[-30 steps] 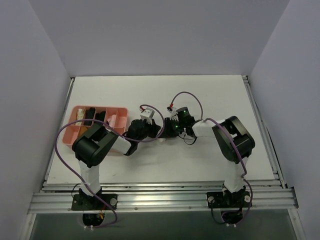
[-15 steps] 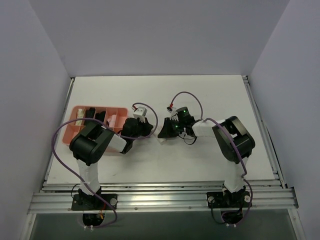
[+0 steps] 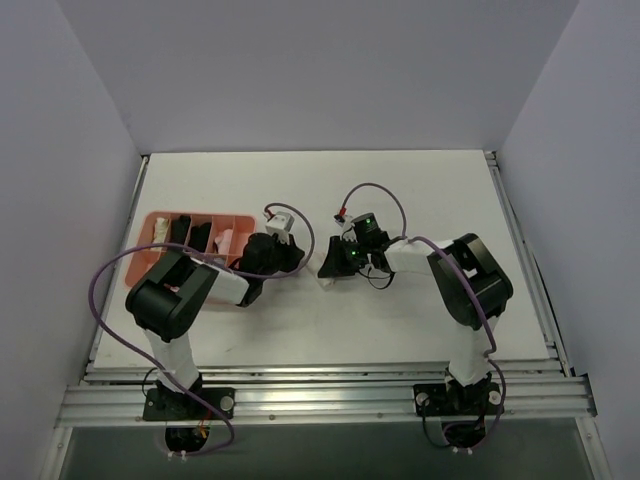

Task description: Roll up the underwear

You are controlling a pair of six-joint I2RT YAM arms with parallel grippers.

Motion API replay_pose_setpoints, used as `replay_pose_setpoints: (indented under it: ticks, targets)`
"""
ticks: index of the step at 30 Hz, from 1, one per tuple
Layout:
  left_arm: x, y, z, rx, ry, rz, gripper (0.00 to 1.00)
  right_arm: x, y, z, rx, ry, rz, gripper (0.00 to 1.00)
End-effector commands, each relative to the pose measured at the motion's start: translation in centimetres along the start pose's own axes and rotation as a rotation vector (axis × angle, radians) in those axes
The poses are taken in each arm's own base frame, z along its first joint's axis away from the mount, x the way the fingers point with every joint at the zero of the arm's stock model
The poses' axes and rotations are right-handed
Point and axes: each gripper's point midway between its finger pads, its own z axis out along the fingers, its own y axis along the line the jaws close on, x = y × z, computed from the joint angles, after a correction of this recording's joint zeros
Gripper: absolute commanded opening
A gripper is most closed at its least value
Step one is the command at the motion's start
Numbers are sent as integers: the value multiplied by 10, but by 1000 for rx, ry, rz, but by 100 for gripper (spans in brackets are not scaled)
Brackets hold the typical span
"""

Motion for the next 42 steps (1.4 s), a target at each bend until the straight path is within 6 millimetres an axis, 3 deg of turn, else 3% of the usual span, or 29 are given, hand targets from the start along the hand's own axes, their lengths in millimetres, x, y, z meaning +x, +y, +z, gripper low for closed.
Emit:
replay_pose_setpoints:
  ticks: [1, 4, 8, 16, 23, 34, 38, 42]
  targets:
    - [-41, -10, -15, -6, -55, 52, 15, 84, -69, -10, 276, 244, 79, 8]
    - [-49, -19, -21, 11, -63, 59, 15, 86, -68, -7, 273, 250, 79, 8]
    - [-40, -27, -18, 29, -45, 69, 15, 85, -66, -5, 268, 250, 74, 8]
    - [12, -26, -4, 67, 20, 12, 13, 83, -60, -6, 261, 241, 63, 10]
    - [33, -19, -1, 50, 43, 5, 11, 74, -53, -12, 259, 210, 45, 17]
    - [35, -18, -4, 44, 51, 16, 11, 47, -43, -21, 275, 123, 20, 26]
    - [25, -20, -8, 46, 33, 23, 11, 53, -45, -19, 269, 146, 25, 13]
    - [-12, -29, -17, 48, -20, 52, 15, 65, -52, -14, 273, 172, 41, 3]
